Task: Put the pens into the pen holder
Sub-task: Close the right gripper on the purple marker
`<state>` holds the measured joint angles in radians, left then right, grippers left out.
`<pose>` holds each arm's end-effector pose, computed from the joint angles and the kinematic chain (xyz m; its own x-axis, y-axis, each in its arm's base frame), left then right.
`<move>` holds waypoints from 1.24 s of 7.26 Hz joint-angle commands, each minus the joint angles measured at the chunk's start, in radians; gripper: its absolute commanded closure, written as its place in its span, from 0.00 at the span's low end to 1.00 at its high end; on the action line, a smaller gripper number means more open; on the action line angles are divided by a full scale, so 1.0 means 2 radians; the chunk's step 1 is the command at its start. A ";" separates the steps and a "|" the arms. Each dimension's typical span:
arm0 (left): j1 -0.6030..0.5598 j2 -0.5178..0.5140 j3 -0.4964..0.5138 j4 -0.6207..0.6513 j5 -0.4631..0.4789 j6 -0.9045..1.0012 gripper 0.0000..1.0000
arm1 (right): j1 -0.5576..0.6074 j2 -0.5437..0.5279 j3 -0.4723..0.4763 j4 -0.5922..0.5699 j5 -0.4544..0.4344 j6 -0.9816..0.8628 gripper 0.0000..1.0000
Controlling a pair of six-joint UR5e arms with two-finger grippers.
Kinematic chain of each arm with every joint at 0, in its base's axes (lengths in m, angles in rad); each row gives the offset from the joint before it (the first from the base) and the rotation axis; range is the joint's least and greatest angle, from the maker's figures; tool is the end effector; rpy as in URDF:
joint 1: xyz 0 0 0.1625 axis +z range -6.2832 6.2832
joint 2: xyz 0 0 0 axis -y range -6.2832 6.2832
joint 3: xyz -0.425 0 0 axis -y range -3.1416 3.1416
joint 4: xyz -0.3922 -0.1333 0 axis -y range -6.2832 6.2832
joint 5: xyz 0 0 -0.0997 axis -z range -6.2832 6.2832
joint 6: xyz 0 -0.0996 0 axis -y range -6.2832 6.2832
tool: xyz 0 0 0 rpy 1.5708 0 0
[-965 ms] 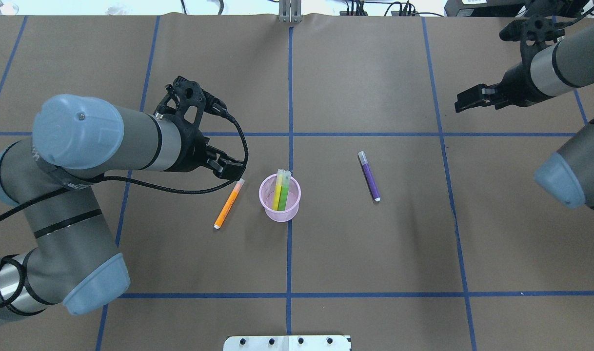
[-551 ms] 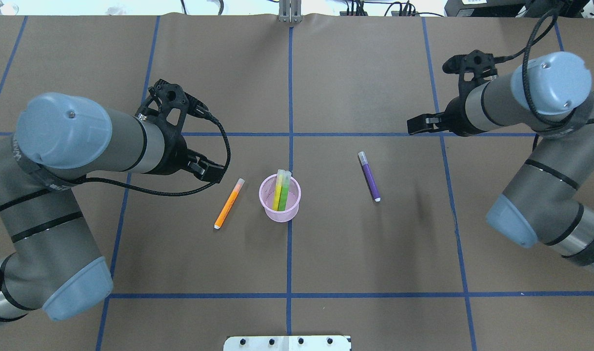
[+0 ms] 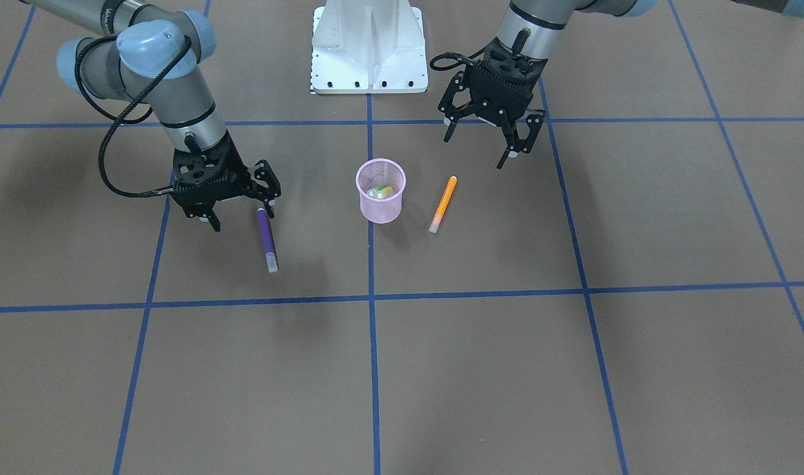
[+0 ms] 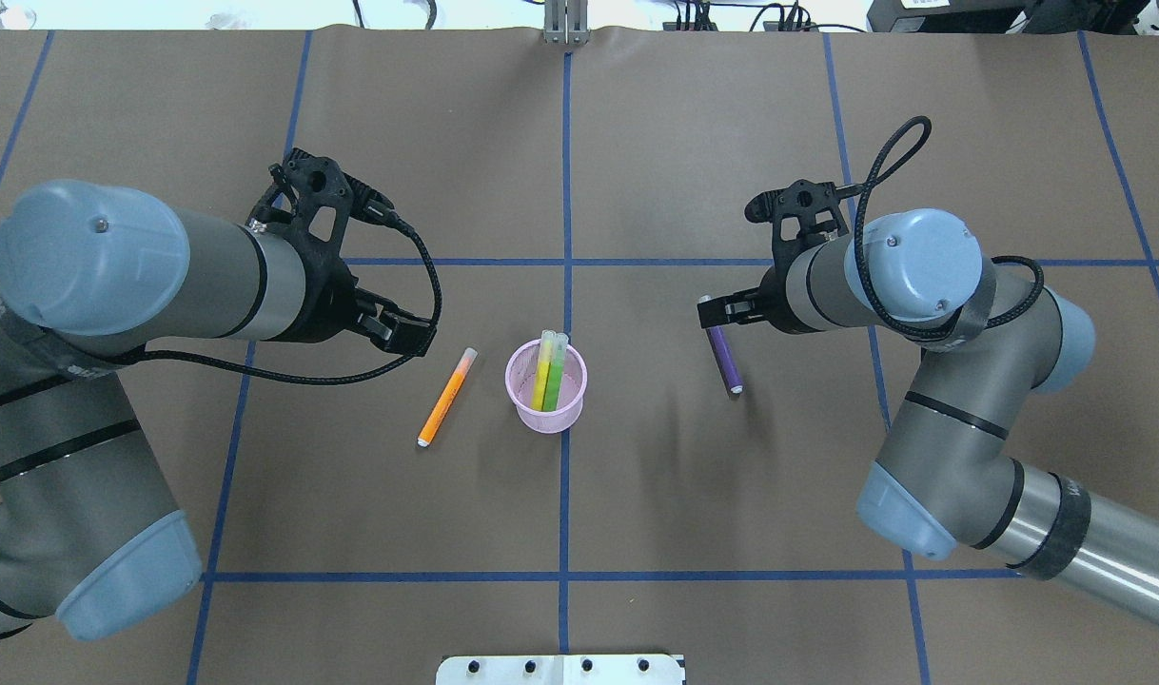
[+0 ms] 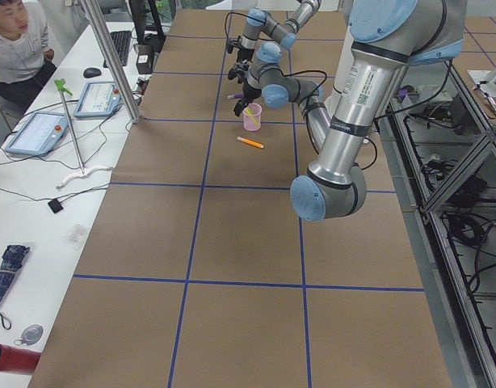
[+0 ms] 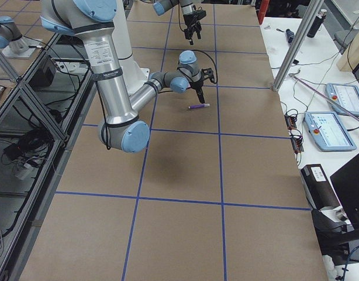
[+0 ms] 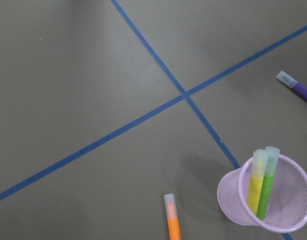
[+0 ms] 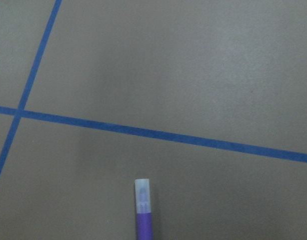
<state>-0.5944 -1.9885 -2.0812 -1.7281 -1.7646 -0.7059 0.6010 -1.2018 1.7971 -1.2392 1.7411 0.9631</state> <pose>0.3838 -0.3972 0.1944 0.5616 0.5218 -0.6422 -0.0292 0.7881 0.6148 -0.4425 -0.4446 0.3182 0.6608 -0.2292 0.7147 -0.0830 0.9241 0.3731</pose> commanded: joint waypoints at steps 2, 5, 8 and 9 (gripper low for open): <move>0.001 -0.001 -0.002 -0.001 0.000 -0.002 0.00 | -0.008 0.026 -0.088 0.065 -0.007 -0.034 0.02; 0.006 -0.001 0.000 -0.001 0.000 -0.003 0.00 | -0.015 0.031 -0.119 0.090 -0.006 -0.033 0.29; 0.007 -0.002 0.002 -0.001 0.001 -0.003 0.00 | -0.017 0.033 -0.119 0.087 -0.004 -0.028 0.57; 0.007 -0.002 0.002 -0.001 0.001 -0.003 0.00 | -0.017 0.033 -0.119 0.087 -0.004 -0.028 0.58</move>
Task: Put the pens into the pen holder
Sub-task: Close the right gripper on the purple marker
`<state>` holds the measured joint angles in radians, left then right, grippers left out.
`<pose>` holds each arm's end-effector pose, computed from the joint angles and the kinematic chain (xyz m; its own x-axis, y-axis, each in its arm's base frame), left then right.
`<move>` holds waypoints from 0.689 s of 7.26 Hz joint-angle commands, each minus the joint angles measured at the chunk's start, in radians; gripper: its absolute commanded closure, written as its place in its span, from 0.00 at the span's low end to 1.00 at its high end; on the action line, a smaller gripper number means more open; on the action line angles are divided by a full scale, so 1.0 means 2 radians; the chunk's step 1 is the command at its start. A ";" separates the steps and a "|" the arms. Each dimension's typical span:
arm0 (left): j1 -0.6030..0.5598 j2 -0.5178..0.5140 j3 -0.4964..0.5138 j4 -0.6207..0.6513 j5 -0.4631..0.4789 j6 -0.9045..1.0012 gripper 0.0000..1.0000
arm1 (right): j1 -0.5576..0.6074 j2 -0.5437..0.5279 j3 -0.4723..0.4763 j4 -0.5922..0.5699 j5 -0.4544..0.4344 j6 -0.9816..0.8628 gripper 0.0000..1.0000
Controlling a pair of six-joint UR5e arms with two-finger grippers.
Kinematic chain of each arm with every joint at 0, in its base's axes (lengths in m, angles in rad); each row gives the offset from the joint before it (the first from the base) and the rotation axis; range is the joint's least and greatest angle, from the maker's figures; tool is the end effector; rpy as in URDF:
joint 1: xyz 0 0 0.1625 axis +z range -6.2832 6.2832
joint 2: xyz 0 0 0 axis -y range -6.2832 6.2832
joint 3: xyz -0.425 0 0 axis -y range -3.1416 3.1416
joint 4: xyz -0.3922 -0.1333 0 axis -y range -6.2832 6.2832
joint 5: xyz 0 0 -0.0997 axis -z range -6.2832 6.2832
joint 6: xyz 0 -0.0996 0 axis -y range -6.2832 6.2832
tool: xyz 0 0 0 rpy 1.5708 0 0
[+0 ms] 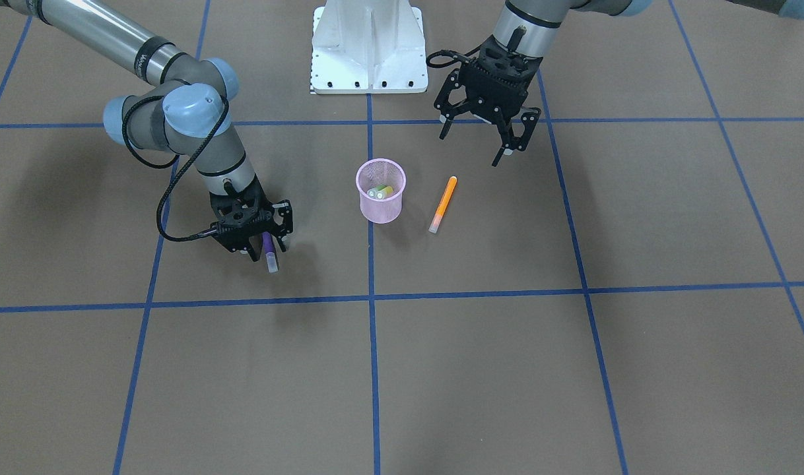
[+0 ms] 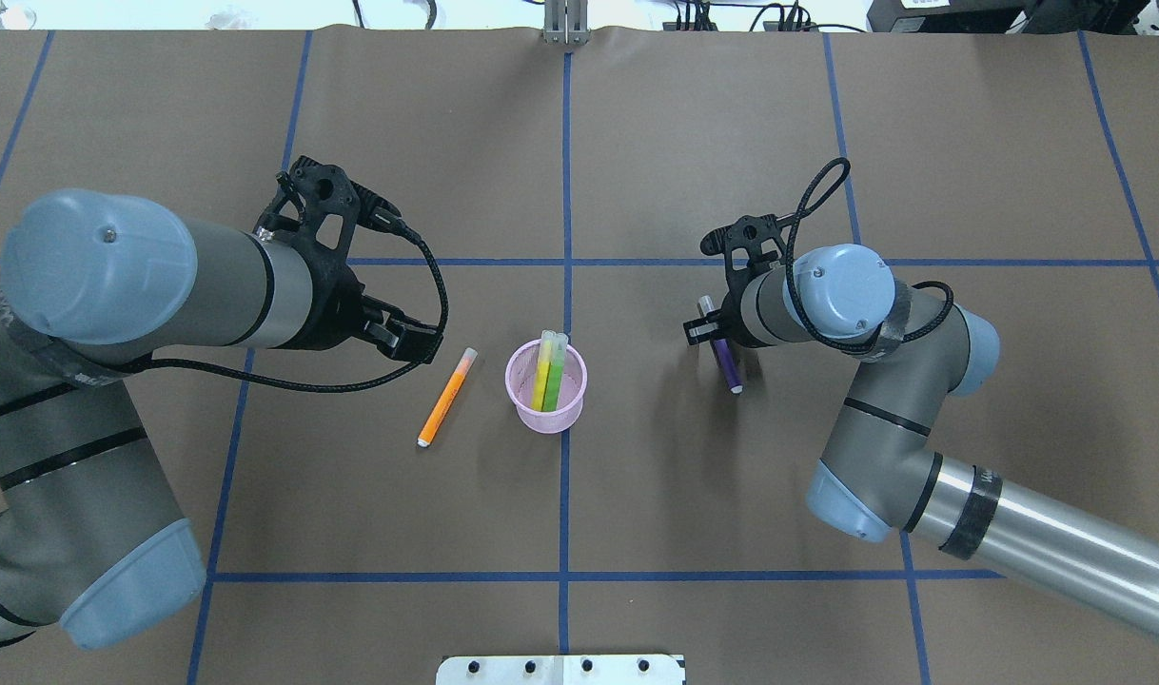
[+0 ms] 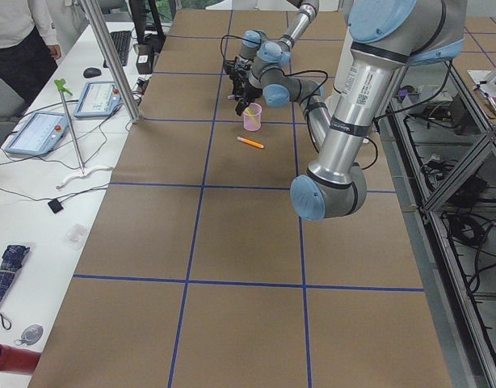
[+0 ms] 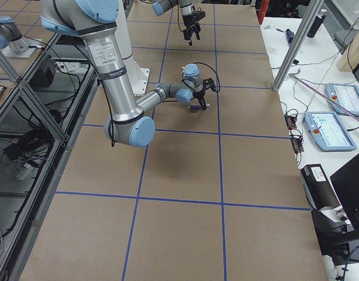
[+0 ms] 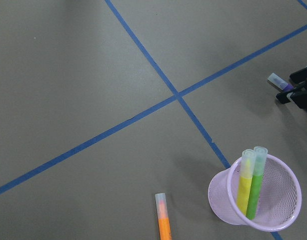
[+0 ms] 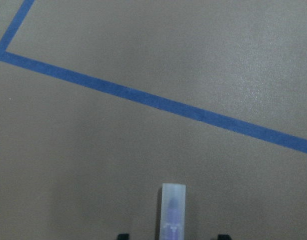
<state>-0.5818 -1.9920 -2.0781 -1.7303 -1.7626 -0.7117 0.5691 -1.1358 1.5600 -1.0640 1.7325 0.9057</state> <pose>0.3897 -0.3931 0.1934 0.5550 0.5247 -0.6455 -0.0335 0.7894 0.6129 -0.5054 -0.4625 0.3652 0.6568 -0.3029 0.6905 -0.0225 0.9075 0.4194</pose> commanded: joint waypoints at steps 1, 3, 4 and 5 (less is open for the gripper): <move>0.000 -0.001 0.001 0.000 0.000 0.000 0.00 | -0.002 0.000 0.001 0.000 0.001 0.001 0.59; 0.000 -0.001 0.001 0.000 0.000 0.000 0.00 | -0.002 0.000 0.002 0.000 0.002 0.001 0.76; 0.000 -0.001 0.001 0.000 0.000 -0.001 0.00 | -0.002 0.000 0.002 -0.001 0.002 0.001 0.88; 0.000 -0.001 0.001 0.000 0.000 -0.001 0.00 | -0.002 0.000 0.003 -0.002 0.003 0.001 1.00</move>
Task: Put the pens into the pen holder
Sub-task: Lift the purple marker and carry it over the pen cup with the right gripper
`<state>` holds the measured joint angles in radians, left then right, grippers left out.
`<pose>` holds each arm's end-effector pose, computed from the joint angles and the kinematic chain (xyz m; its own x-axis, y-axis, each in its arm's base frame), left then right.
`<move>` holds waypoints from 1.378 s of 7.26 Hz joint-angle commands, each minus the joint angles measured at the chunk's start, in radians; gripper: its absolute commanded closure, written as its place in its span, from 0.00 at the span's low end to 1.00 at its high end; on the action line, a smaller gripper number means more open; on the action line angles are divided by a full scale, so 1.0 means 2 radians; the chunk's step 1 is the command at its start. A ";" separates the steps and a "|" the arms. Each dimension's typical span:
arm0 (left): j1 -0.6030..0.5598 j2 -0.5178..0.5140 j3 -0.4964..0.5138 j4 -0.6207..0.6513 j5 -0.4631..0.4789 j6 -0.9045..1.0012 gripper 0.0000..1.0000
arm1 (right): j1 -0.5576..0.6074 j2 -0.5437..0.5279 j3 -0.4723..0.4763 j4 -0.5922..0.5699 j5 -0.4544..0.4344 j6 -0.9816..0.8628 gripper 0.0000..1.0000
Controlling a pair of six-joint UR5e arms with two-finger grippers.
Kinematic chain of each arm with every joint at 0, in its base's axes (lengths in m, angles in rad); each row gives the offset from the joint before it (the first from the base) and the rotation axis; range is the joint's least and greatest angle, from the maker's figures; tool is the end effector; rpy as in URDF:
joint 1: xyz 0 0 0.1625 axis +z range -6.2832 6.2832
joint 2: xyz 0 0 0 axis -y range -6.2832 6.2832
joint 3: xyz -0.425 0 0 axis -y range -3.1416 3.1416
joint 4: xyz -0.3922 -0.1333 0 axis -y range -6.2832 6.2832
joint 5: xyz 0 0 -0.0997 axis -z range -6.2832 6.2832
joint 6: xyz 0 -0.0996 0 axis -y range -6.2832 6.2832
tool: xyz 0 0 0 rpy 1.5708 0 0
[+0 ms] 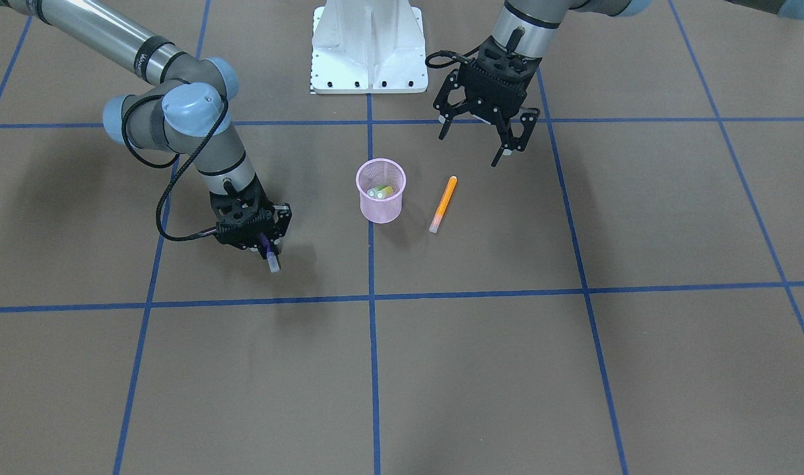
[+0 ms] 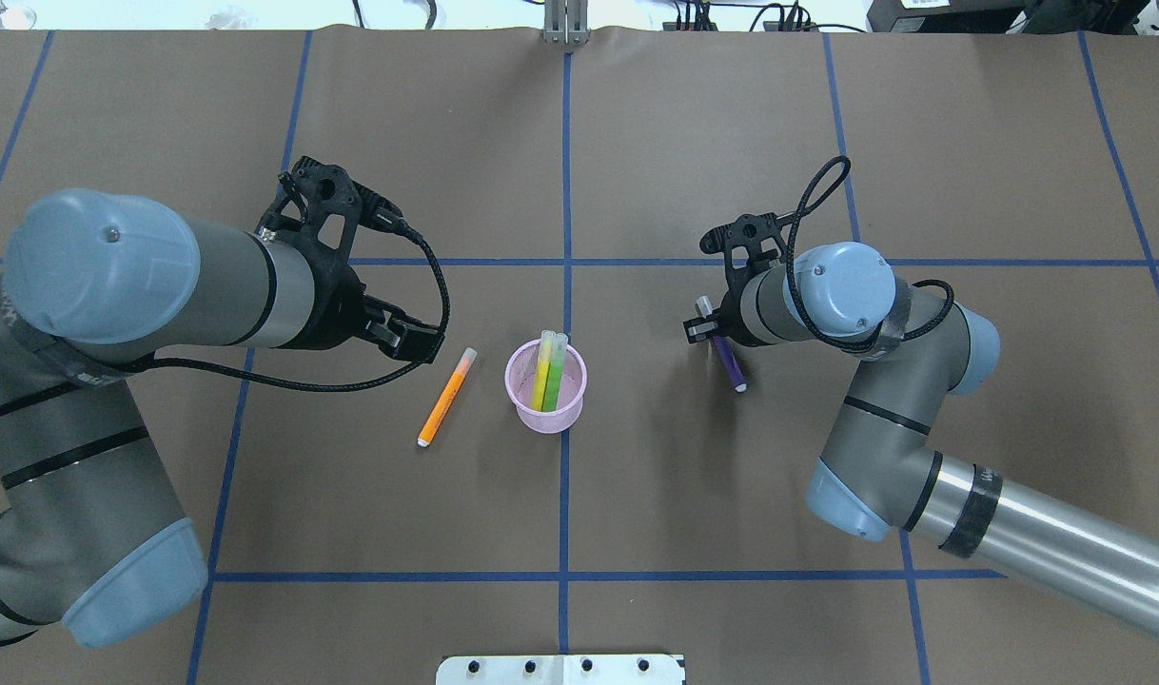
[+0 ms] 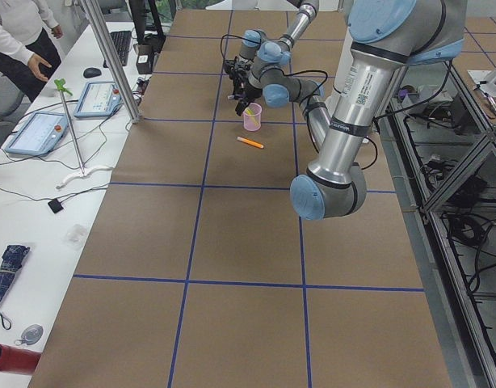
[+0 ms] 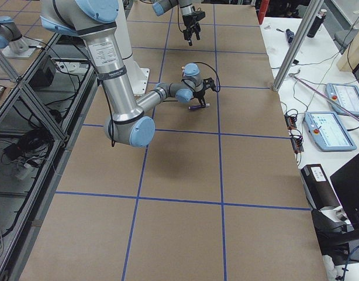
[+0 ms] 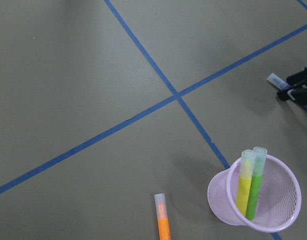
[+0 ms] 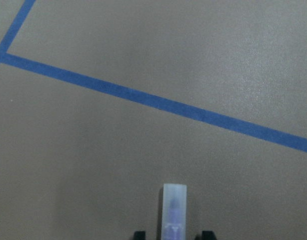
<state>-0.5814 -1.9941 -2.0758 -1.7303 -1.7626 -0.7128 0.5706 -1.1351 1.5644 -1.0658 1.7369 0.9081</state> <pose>0.3906 -0.3935 0.1931 0.5549 0.5240 -0.6461 -0.0333 0.7901 0.6121 -0.5043 -0.4625 0.3628 0.6532 -0.3017 0.6944 -0.0240 0.9085 0.4173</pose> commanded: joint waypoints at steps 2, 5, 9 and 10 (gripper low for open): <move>0.000 0.000 0.001 0.000 0.000 0.000 0.00 | -0.002 -0.001 0.009 -0.001 0.001 0.001 1.00; 0.000 0.000 0.005 -0.001 -0.001 0.001 0.00 | 0.009 -0.001 0.074 0.003 -0.028 0.023 1.00; 0.000 0.002 0.028 -0.003 -0.002 0.010 0.00 | -0.060 0.039 0.138 0.006 -0.268 0.184 1.00; -0.004 0.003 0.028 -0.003 -0.005 0.034 0.00 | -0.080 0.041 0.147 0.006 -0.309 0.205 1.00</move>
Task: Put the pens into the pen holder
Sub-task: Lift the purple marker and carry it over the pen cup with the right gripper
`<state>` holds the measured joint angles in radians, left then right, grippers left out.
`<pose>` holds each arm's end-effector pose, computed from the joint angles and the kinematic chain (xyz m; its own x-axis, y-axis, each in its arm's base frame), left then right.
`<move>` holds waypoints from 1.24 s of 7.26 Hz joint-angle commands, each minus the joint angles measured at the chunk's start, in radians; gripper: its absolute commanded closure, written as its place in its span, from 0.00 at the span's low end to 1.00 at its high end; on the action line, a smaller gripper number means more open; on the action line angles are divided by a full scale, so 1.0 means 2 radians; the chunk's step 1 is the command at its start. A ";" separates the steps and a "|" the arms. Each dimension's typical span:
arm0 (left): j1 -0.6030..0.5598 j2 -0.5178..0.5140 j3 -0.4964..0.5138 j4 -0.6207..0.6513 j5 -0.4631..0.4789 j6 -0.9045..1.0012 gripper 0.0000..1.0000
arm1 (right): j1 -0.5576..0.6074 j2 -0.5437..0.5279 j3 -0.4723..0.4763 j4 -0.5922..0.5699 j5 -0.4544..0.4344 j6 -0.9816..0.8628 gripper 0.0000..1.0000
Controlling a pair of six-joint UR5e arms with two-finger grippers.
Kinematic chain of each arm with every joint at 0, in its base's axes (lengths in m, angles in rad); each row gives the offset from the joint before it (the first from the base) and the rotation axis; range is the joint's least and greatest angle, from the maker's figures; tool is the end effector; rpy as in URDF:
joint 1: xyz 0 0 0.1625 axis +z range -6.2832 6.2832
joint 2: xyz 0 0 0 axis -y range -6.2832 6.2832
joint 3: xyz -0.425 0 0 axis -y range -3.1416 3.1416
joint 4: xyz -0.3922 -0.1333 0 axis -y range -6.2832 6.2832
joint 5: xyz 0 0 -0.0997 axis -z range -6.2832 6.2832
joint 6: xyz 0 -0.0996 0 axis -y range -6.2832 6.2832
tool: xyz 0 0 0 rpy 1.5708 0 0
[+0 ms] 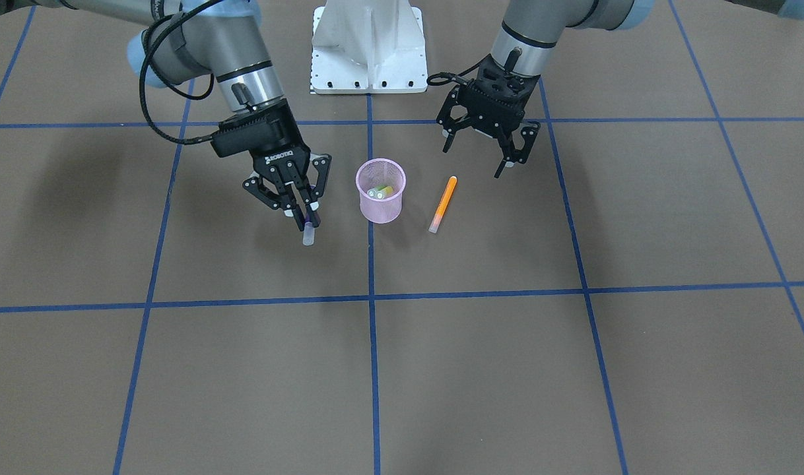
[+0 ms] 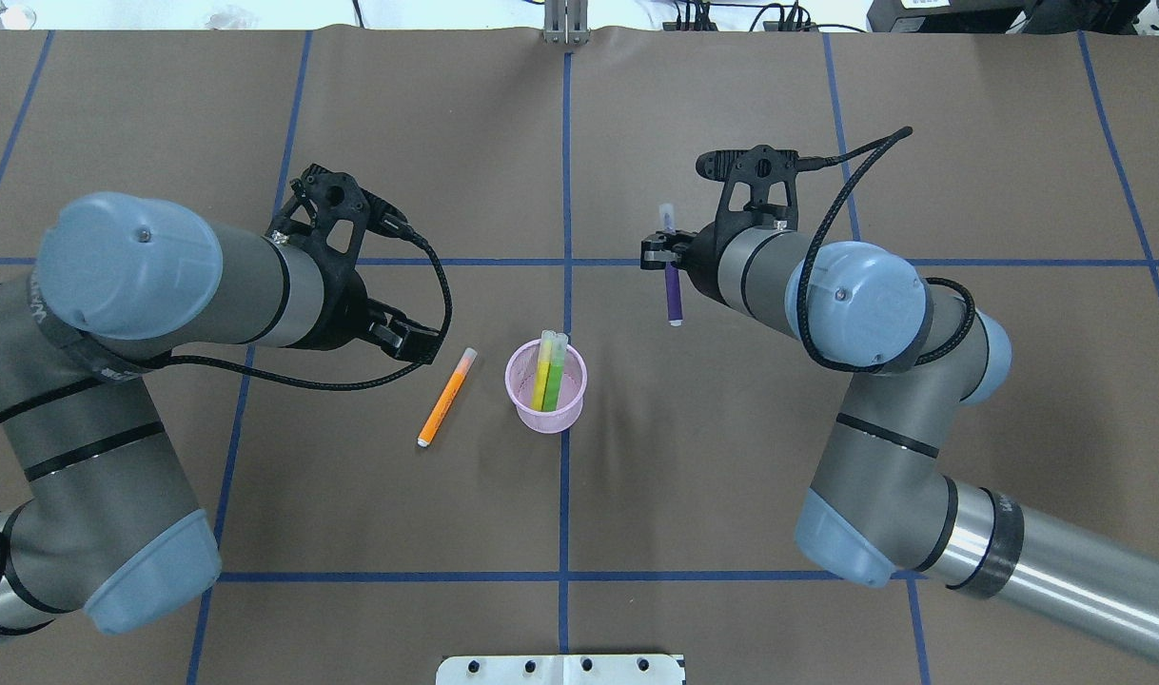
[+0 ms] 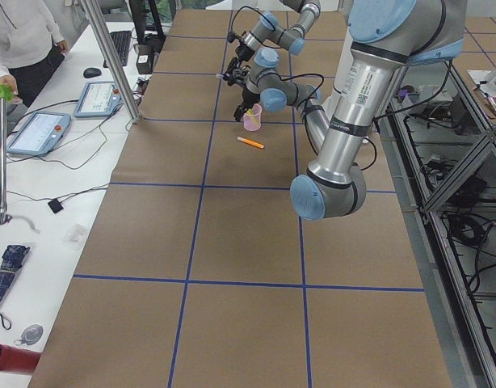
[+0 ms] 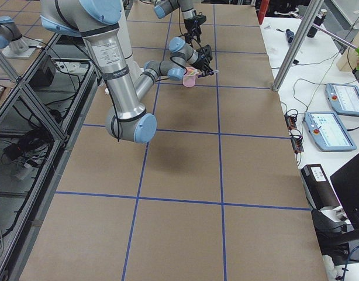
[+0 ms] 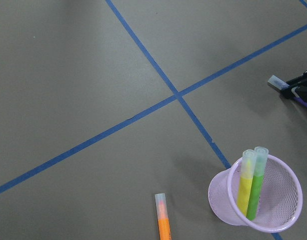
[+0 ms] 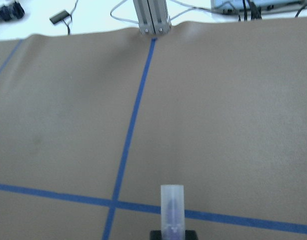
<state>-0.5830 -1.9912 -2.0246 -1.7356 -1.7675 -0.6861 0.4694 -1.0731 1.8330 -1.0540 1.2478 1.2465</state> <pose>0.4047 -0.4032 0.2133 0.5771 0.5284 -0.6227 -0.0746 0.7934 0.6041 -0.4663 -0.4214 0.1977 0.4681 -0.1014 0.8779 -0.5810 0.7132 0.3922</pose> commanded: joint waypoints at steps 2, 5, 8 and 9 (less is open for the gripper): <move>-0.010 0.008 0.010 0.000 -0.003 0.064 0.00 | -0.083 0.013 0.018 0.000 -0.174 0.061 1.00; -0.017 0.008 0.011 0.000 -0.004 0.064 0.00 | -0.152 0.019 -0.013 -0.004 -0.318 0.062 1.00; -0.018 0.009 0.011 0.000 -0.004 0.064 0.00 | -0.156 0.060 -0.078 -0.007 -0.328 0.055 1.00; -0.018 0.009 0.011 0.000 -0.004 0.064 0.00 | -0.156 0.062 -0.087 -0.007 -0.329 0.054 1.00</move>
<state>-0.6177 -1.9728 -2.0019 -1.7365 -1.7763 -0.5584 0.1590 -0.9570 1.6847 -1.0669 0.5941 1.3579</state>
